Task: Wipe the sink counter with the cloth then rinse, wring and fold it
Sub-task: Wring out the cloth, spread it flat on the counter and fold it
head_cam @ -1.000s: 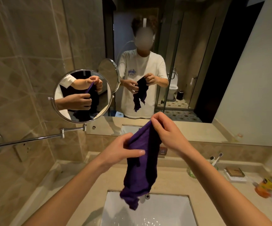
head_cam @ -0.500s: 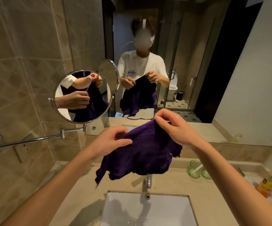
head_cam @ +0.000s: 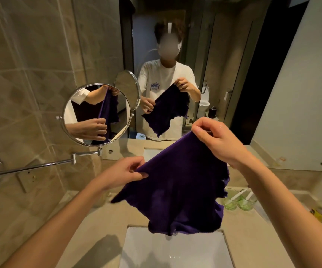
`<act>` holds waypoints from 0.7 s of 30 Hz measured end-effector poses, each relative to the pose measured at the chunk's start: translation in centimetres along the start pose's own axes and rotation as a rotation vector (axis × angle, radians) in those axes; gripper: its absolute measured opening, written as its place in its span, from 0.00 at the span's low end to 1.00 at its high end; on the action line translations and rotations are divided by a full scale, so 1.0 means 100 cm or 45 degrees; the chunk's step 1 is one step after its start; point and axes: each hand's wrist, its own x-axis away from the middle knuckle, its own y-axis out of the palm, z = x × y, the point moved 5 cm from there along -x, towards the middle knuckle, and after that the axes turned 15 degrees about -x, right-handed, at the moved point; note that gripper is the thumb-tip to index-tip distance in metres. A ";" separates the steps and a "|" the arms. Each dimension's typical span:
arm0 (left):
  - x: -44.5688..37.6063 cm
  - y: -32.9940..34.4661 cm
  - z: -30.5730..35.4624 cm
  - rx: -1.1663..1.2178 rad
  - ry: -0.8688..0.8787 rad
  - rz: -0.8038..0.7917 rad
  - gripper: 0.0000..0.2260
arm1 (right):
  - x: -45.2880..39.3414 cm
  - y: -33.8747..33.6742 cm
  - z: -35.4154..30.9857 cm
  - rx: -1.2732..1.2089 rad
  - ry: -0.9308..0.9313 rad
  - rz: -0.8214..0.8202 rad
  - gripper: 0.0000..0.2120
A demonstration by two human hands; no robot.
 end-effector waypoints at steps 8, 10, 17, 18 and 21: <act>0.011 -0.011 -0.012 0.019 -0.011 0.006 0.16 | 0.010 -0.029 0.005 -0.084 0.111 0.142 0.10; 0.010 -0.015 -0.015 0.008 -0.025 0.018 0.13 | 0.012 -0.034 0.007 -0.095 0.147 0.166 0.10; 0.006 -0.035 -0.024 -0.237 -0.086 0.221 0.03 | 0.024 -0.056 0.029 -0.046 0.215 0.223 0.10; 0.005 -0.036 -0.023 -0.275 -0.091 0.236 0.03 | 0.026 -0.057 0.036 -0.024 0.239 0.215 0.10; 0.004 -0.038 -0.023 -0.272 -0.112 0.260 0.04 | 0.035 -0.063 0.064 0.034 0.321 0.215 0.10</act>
